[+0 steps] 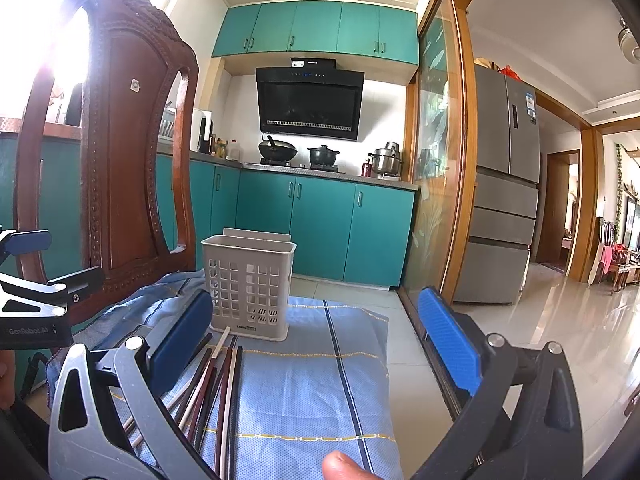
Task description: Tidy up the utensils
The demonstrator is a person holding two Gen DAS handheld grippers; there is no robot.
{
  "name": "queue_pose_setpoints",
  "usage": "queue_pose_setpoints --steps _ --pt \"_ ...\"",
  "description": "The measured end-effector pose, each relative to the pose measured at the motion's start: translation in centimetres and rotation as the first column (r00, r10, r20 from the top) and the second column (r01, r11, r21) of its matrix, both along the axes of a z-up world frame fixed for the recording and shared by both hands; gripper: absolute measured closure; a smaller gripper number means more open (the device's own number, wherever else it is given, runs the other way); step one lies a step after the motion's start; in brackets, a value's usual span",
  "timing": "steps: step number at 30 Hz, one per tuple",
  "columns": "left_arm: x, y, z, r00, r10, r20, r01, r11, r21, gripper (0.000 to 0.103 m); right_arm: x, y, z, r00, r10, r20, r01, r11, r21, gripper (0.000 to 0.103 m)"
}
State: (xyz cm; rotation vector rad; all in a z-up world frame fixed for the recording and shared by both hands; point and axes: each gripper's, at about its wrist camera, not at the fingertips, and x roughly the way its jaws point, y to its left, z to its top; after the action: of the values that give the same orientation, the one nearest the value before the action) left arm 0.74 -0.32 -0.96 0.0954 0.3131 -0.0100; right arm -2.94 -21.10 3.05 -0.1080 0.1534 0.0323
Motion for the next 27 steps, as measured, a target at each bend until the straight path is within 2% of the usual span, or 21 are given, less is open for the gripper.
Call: queue_pose_setpoints --steps 27 --pt "-0.55 -0.22 0.10 1.000 -0.002 -0.003 0.002 1.000 0.001 0.003 -0.12 0.23 -0.11 1.000 0.004 0.007 -0.004 1.000 -0.011 0.002"
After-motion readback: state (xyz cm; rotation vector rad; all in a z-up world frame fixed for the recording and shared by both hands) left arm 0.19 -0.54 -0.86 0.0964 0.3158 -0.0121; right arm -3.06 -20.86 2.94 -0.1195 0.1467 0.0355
